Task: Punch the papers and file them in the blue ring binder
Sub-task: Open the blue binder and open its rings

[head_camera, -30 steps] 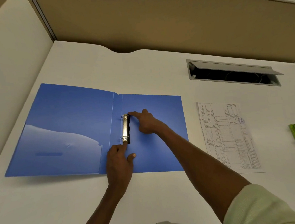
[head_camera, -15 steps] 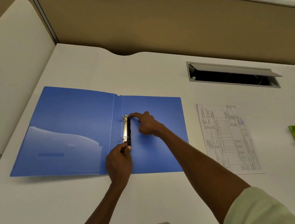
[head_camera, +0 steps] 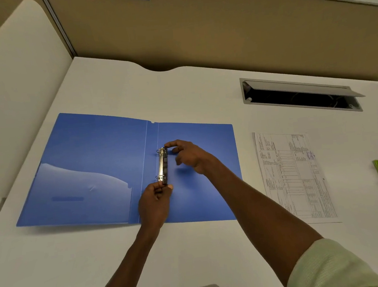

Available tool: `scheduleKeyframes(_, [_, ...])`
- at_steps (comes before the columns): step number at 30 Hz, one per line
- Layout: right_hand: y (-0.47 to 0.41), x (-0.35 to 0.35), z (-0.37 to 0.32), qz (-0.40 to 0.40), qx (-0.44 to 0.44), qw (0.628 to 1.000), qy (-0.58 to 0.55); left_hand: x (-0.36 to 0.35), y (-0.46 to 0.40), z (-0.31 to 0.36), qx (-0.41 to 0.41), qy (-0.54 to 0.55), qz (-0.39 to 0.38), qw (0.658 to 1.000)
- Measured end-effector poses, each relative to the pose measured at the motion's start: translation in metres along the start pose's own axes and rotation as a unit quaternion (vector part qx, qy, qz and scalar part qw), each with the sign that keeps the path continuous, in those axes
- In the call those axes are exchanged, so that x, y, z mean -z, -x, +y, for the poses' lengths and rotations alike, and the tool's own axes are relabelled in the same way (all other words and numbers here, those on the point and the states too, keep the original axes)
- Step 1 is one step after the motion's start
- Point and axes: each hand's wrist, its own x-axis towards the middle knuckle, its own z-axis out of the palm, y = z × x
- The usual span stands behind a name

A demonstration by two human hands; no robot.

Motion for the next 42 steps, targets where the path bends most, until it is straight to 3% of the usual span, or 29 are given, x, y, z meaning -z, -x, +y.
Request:
scheduleKeyframes(9, [0.003,-0.004,0.003,-0.012,0.018,0.999,-0.028,0.003,-0.001,-0.007,-0.013,-0.008,0.048,0.999])
scheduleKeyframes(17, [0.012,-0.003,0.014,0.015,0.021,0.999,-0.028,0.009,0.006,0.002,-0.011,0.049,0.069,0.996])
scheduleKeyframes(23, [0.009,-0.017,0.021,0.036,0.059,0.992,0.107,0.01,0.0,-0.003,-0.11,0.013,0.118,0.987])
scheduleKeyframes(29, [0.012,-0.027,0.026,0.044,0.077,0.96,0.266,0.013,-0.011,-0.004,-0.192,-0.028,0.103,0.975])
scheduleKeyframes(42, [0.018,-0.026,0.039,0.016,0.119,0.945,0.303,0.02,-0.028,-0.013,-0.256,-0.111,0.096,0.955])
